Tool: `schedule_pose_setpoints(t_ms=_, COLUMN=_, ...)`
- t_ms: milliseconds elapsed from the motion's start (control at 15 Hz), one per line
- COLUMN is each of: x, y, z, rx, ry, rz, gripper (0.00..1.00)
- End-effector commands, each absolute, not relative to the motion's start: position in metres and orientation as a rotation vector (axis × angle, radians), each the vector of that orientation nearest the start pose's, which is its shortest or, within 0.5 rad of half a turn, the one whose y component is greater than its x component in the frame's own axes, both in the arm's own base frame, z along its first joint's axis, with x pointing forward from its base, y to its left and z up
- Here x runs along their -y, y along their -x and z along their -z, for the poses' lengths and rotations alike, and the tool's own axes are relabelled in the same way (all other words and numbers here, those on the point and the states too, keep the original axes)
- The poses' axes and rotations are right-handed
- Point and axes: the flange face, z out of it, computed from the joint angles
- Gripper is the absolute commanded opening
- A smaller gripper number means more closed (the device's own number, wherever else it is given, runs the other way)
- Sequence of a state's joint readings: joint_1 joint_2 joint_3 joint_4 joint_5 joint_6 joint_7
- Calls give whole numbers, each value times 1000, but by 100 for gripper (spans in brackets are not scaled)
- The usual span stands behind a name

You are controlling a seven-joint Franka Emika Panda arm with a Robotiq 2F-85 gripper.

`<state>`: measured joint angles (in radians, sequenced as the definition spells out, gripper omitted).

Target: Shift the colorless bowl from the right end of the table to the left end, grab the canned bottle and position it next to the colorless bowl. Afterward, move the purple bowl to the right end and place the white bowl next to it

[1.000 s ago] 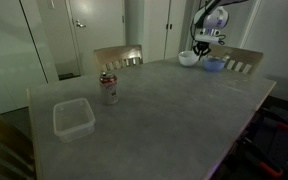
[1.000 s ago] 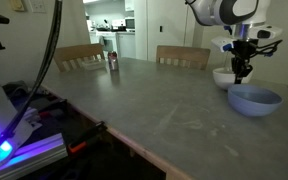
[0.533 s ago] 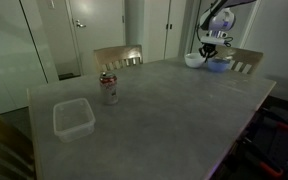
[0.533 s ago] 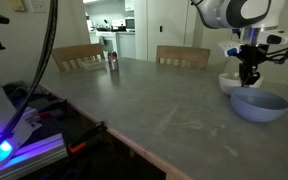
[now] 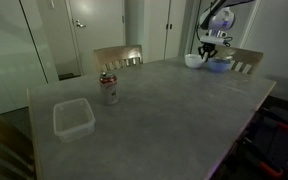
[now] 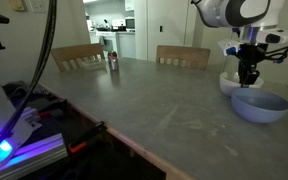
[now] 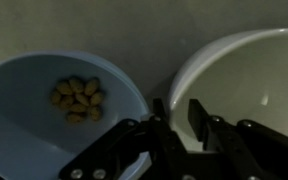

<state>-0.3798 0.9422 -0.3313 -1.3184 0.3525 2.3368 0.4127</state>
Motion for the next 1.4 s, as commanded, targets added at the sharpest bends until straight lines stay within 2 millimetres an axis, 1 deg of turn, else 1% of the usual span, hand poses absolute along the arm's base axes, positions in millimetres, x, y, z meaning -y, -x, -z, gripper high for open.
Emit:
schedule_pose_setpoints(t_ms=0, x=429, y=-612, z=-218, rx=-1774, ry=2564, rz=222, gripper=64)
schedule_pose_setpoints(t_ms=200, x=423, y=-617, z=-240, rx=-1769, ry=2582, rz=232, gripper=84)
schedule_pose_setpoints(t_ms=333, x=417, y=-620, z=-256, rx=-1759, ry=2610, rz=208, gripper=97)
schedule_pose_setpoints(t_ms=400, x=412, y=-621, z=-264, rx=-1731, ry=2638, rz=178, gripper=100)
schedule_pose_setpoints(t_ms=600, x=385, y=-629, z=-280, rx=-1516, ry=2731, rz=66, gripper=100)
schedule_pose_setpoints(t_ms=800, x=357, y=-635, z=-300, rx=-1330, ry=2781, rz=-5, gripper=100)
schedule_pose_setpoints(t_ms=1133, x=294, y=-651, z=-324, rx=-1029, ry=2883, rz=-84, gripper=100)
schedule_pose_setpoints(t_ms=1333, x=257, y=-655, z=-333, rx=-891, ry=2923, rz=-102, gripper=100)
